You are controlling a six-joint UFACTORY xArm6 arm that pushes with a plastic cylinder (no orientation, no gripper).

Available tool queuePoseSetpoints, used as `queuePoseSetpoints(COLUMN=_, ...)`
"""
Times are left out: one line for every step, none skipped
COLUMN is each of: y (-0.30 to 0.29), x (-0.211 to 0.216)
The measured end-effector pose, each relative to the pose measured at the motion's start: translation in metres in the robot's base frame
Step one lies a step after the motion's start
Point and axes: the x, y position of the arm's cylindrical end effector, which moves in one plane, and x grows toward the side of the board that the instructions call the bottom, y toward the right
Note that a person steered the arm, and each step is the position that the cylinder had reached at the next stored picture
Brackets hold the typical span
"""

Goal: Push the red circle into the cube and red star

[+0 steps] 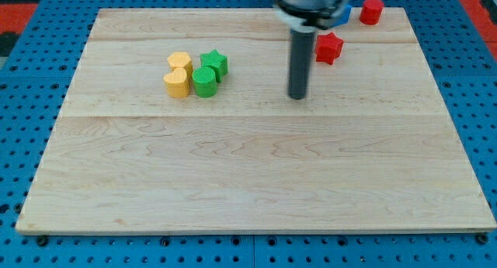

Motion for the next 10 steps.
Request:
queuePoseSetpoints(y=0.111, x=-0.024)
queuePoseSetpoints(y=0.183, x=-0.061)
queuePoseSetpoints(y=0.242, x=-0.104)
queuePoseSetpoints(y=0.245, x=-0.138)
queuePoseSetpoints(y=0.246, x=-0.186)
queuePoseSetpoints(y=0.240, x=-0.207)
queuePoseSetpoints(y=0.210, x=-0.210)
queuePoseSetpoints(y=0.152, x=-0.209)
queuePoseSetpoints(y=0.101, x=-0.204)
queuePoseSetpoints(y=0.084, x=-0.203)
